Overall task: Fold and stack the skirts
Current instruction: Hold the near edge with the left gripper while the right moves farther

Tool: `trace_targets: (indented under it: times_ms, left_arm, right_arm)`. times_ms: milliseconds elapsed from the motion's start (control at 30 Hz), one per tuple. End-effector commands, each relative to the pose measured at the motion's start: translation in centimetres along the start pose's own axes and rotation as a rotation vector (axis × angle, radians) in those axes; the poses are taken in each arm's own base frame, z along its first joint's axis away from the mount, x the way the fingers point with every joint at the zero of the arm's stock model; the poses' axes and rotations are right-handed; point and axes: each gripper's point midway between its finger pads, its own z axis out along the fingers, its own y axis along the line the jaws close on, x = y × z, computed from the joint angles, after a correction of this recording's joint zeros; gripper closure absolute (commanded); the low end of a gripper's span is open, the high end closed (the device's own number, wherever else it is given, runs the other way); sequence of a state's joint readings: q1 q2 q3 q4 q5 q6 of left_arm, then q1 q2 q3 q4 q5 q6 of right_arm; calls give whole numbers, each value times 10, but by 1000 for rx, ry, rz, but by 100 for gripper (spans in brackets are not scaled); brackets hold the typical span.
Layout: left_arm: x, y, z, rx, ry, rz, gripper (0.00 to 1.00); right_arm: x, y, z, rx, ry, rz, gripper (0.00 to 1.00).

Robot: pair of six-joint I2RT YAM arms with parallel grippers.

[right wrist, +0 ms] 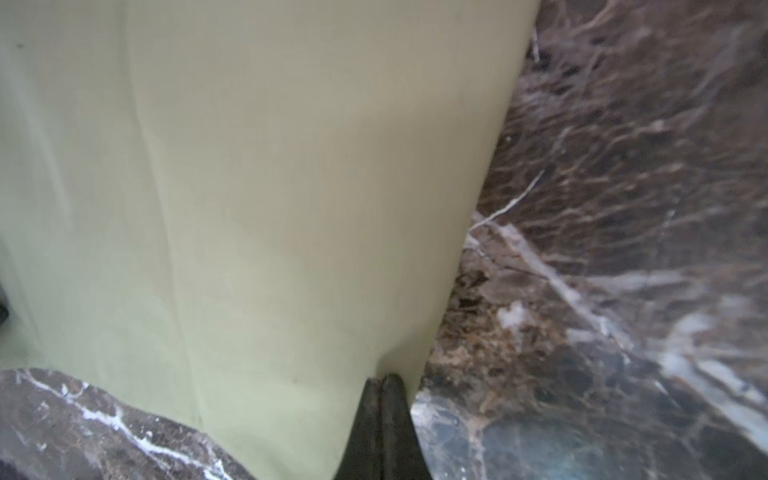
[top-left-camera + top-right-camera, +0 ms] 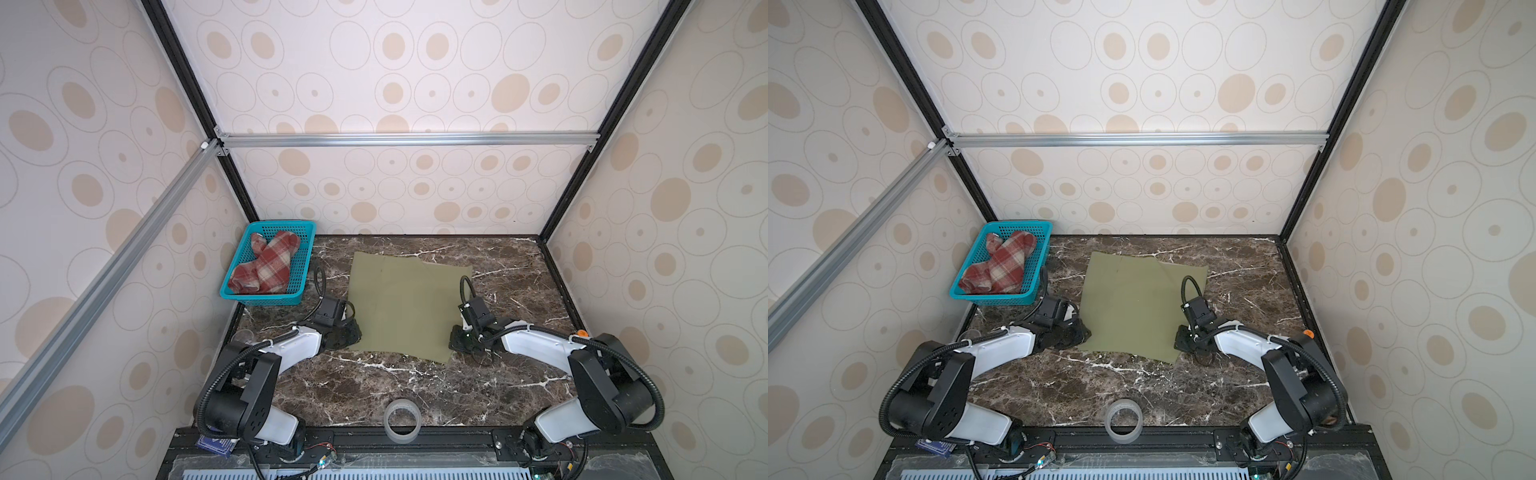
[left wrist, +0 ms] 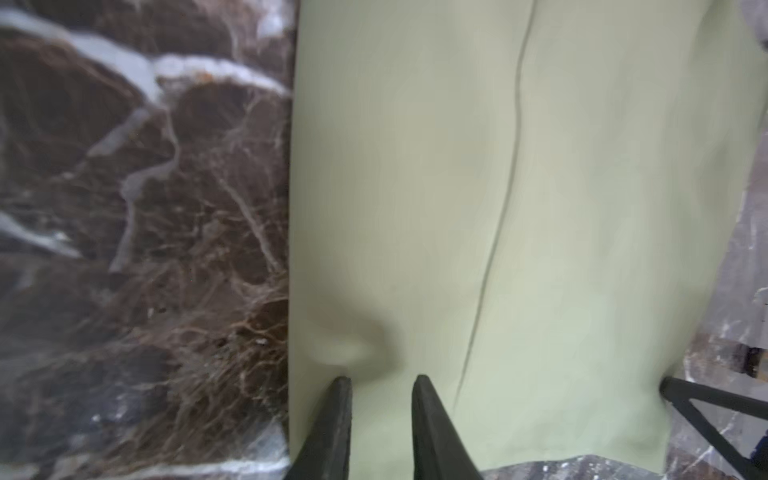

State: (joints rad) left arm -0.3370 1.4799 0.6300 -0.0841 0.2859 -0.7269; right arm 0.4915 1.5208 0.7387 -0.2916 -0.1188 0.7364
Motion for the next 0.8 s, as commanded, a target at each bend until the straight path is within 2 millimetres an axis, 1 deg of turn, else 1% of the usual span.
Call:
trace_targets:
  times_ms: [0,67,133,200,267,333,400,467,500,533,633,667,767]
  left_arm:
    - [14,9,5,-34,41,17,74]
    - [21,10,7,-36,58,14,75]
    - [27,9,9,-41,70,17,75]
    - [30,7,9,-42,78,20,75]
    - [28,4,8,-46,73,23,76]
    - [21,1,3,-55,57,29,76]
    - [11,-5,-3,-59,33,46,76]
    - [-1,-10,-8,-75,9,70,75]
    - [-7,-12,-10,-85,-1,81,75]
    - [-12,-15,-11,-90,-11,92,75]
    - [-26,-23,-11,-93,-32,111,75]
    - [-29,-24,-10,-96,-35,114,76]
    - [-39,-27,-5,-106,-47,118,76]
  right_arm:
    - [-11,-13,-1,104,-13,13,100]
    - [-20,-23,-1,155,-9,15,100]
    - [-29,-31,0,168,12,38,100]
    - [-42,-28,-3,157,12,29,100]
    - [-57,-20,-11,153,-22,-14,100]
    - [-81,-8,-24,141,-73,-54,100]
    - [-103,2,-34,112,-100,-72,93]
    - [-130,3,-40,101,-138,-54,83]
    - [-144,5,-42,83,-158,-41,80]
    - [-162,-1,-43,70,-181,-3,77]
    - [-200,-9,-38,59,-223,44,76]
    - [-208,-10,-35,63,-229,47,75]
    - [-235,-13,-22,84,-241,38,64]
